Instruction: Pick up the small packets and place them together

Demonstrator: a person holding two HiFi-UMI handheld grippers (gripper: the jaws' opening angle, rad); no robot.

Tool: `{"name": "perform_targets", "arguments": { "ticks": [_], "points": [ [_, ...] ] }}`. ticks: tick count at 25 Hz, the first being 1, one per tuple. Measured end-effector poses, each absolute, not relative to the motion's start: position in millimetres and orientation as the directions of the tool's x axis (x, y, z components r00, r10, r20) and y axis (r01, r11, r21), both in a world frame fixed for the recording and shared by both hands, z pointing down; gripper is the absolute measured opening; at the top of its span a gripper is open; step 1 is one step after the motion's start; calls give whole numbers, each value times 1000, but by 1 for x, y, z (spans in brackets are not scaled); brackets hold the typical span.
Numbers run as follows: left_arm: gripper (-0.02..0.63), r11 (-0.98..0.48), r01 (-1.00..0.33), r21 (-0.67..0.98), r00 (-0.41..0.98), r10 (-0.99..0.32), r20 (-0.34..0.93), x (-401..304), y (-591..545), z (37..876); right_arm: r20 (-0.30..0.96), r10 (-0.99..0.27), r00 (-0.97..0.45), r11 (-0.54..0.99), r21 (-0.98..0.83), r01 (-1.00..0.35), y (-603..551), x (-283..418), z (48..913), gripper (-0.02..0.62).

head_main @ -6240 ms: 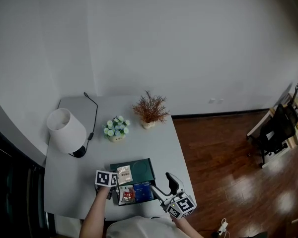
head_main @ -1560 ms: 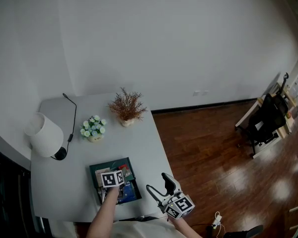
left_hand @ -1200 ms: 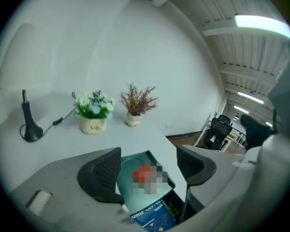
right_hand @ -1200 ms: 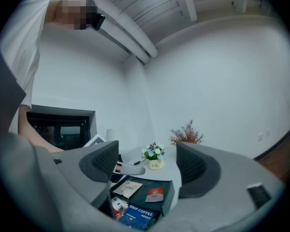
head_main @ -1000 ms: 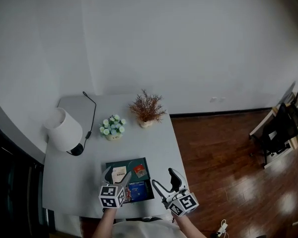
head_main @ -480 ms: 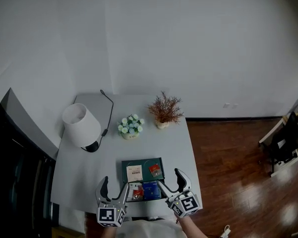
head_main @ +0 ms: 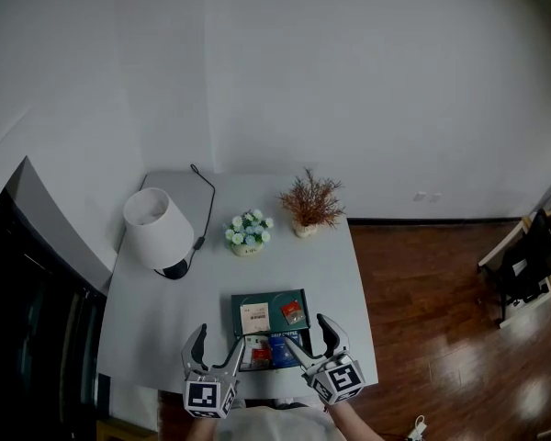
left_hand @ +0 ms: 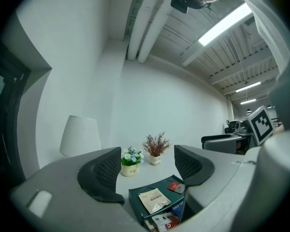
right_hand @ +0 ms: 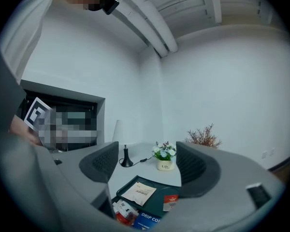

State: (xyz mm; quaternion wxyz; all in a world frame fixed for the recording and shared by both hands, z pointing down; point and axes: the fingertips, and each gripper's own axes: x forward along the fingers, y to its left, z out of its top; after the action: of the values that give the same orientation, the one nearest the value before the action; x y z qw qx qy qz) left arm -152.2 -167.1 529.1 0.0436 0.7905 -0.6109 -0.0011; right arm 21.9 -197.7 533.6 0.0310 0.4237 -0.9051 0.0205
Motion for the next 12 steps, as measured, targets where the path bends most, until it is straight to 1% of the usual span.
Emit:
{"name": "perform_targets", "arguments": {
  "ticks": [4,12],
  "points": [
    [331,-263,-957,125,269,-963,34,-150,-167,525,77,-758,-648,649,-13,-760,-193,18,533,367],
    [331,-295,-950,104,303,-950,70,-141,-167,534,79,-764,-640,640,-29,-768,-185,24,536,367]
  ]
}}
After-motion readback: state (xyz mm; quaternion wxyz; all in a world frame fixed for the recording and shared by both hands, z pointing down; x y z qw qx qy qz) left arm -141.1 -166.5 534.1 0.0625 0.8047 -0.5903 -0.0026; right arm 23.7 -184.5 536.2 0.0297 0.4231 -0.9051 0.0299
